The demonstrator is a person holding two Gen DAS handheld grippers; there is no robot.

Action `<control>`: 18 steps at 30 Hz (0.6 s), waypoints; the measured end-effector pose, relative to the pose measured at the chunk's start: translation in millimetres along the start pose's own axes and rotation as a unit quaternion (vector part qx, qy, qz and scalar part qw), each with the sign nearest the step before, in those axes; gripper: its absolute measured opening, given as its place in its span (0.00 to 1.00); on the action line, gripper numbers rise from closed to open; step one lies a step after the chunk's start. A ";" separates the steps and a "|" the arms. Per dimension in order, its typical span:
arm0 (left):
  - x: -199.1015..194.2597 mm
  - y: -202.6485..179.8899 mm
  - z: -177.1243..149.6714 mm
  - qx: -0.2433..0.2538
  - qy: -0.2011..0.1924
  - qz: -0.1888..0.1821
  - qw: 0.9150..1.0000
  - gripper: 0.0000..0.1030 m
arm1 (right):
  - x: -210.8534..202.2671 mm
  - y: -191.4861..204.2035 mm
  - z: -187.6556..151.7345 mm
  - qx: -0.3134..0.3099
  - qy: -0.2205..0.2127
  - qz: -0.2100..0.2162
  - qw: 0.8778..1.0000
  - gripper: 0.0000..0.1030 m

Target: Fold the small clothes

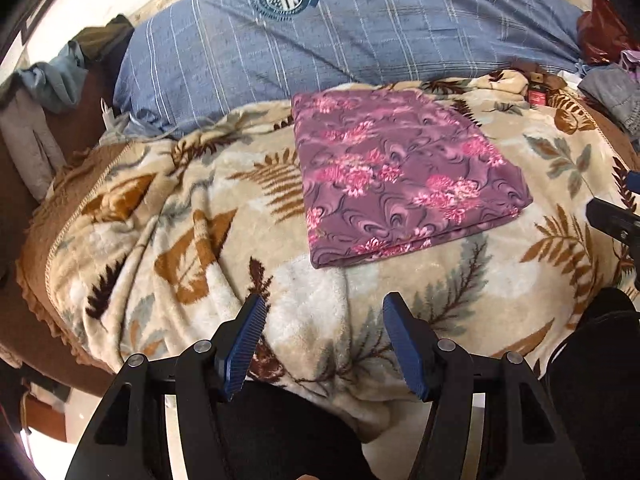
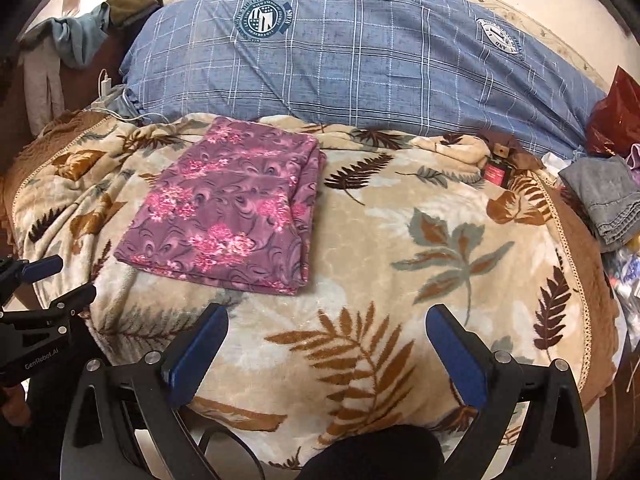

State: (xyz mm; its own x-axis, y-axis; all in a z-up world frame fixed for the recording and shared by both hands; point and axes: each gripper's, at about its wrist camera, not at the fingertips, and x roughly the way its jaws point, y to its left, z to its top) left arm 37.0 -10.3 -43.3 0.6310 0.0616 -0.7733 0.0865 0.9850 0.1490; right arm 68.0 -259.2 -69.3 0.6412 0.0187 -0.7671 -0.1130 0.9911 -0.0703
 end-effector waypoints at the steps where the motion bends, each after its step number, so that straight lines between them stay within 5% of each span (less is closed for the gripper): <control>1: -2.5 -0.2 -0.3 0.002 -0.002 -0.002 1.000 0.59 | -0.7 0.9 0.0 0.000 0.000 0.001 1.000 0.98; 18: -23.5 9.9 5.9 -0.027 -0.013 -0.045 0.999 0.59 | -26.7 7.1 0.4 -0.008 -0.034 -0.006 0.999 0.98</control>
State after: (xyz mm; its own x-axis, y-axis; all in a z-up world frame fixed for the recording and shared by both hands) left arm 27.6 -3.0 -20.1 0.6431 -0.0319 -0.7651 0.1024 0.9937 0.0446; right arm 50.4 -252.7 -49.0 0.6932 0.0166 -0.7206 -0.1172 0.9890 -0.0900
